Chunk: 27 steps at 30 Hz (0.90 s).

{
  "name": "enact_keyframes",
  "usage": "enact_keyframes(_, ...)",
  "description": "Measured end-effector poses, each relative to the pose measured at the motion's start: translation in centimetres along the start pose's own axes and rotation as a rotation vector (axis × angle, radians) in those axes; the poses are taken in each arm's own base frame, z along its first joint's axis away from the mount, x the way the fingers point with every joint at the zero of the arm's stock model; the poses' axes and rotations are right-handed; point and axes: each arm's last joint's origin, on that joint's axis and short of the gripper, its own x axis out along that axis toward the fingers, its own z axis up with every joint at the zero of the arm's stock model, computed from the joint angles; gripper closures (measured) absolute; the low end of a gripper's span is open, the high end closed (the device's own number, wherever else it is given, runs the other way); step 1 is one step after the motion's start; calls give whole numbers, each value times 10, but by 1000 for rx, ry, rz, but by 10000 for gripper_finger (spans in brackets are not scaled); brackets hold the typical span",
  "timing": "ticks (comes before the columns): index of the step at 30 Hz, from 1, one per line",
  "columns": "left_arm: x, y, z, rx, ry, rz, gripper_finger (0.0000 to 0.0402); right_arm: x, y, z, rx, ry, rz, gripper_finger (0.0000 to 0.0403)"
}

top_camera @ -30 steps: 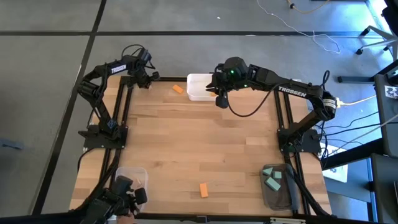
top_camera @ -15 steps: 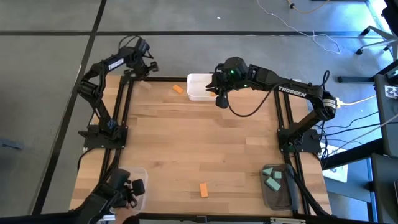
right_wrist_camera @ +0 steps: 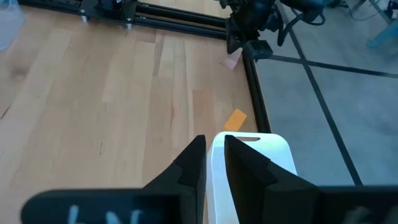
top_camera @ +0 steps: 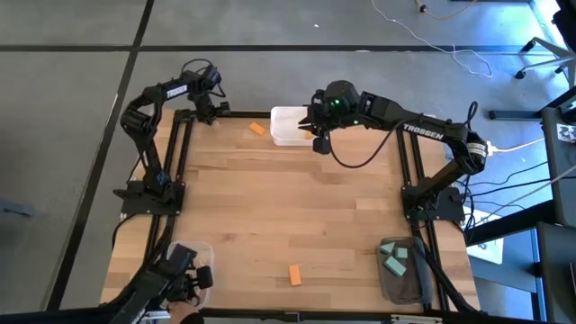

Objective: Sort & place blocks by color
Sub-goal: Put the white block into the transparent bin

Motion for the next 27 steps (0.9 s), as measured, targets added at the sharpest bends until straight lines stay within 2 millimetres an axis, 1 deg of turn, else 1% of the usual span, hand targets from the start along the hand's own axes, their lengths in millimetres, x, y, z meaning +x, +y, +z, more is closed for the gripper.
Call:
enact_keyframes(4, -1, -2, 3, 24, 6, 4, 401, -1, -4, -2, 7, 3, -10, 343)
enact_keyframes(9, -7, -7, 6, 54, 4, -34, 401, -1, -8, -3, 14, 6, -19, 343)
enact_keyframes(15, -8, -19, -3, 130, 18, -54, 401, -2, -11, -5, 21, 8, -28, 343)
enact_keyframes(18, -8, -24, -5, 159, -41, -4, 401, -2, -12, -5, 21, 8, -28, 343)
enact_keyframes(22, -8, -21, -3, 125, -65, 19, 402, -2, -12, -5, 21, 6, -23, 343)
enact_keyframes(27, -8, -16, 2, 61, -49, -3, 401, -2, -12, -5, 21, 5, -21, 343)
